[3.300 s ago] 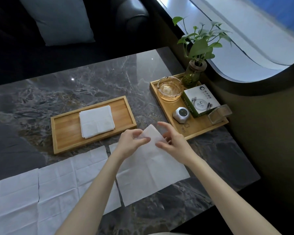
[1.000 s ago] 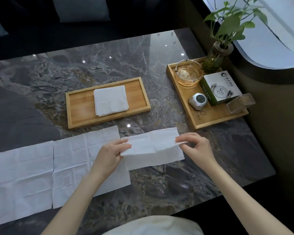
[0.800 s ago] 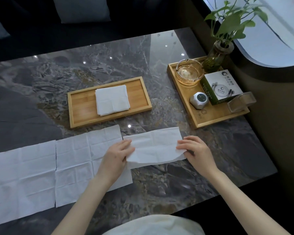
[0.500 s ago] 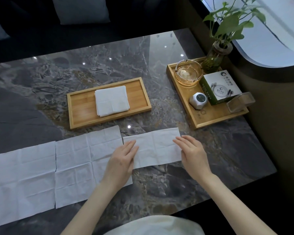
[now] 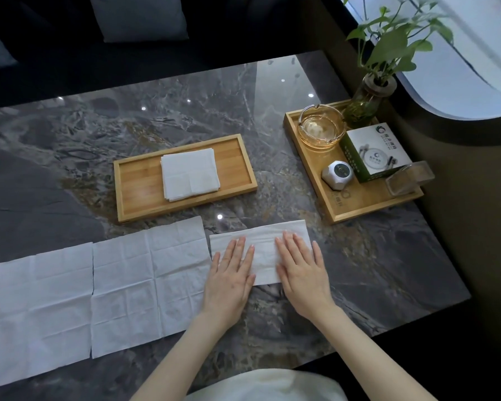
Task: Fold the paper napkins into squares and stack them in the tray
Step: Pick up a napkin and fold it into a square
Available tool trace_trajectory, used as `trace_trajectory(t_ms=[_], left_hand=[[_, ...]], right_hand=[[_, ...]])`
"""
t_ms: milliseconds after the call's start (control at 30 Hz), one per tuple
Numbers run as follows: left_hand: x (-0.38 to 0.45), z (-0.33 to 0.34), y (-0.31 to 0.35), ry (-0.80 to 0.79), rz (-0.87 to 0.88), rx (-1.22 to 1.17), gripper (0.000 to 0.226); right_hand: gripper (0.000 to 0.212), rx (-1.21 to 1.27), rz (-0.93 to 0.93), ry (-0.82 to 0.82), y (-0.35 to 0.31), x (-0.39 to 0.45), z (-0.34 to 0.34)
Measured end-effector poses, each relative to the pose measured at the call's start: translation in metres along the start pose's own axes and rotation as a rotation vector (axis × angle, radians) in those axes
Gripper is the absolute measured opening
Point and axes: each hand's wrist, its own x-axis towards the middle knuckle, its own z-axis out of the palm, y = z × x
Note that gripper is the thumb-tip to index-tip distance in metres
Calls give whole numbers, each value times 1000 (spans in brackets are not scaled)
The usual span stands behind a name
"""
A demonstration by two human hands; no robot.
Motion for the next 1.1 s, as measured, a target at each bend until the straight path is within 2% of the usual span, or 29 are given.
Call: trace_trajectory(t_ms=[167, 433, 600, 867, 1000, 1100], left_hand=[[1, 2, 0, -2, -17, 24, 51], [-6, 1, 12, 5, -78, 0, 50], [-20, -6, 27, 13, -72, -9, 46], [-26, -10, 44, 41, -89, -71, 39], [-10, -23, 38, 82, -95, -68, 37], [23, -36, 28, 167, -100, -165, 38]], right_hand=[[47, 5, 71, 62, 24, -5, -4], [43, -40, 89, 133, 24, 9, -10], [50, -76, 74, 147, 20, 28, -19], [37, -47, -45, 175, 5, 54, -22], [41, 111, -27, 193, 5, 53, -30], [33, 353, 89, 294, 16, 45, -39]])
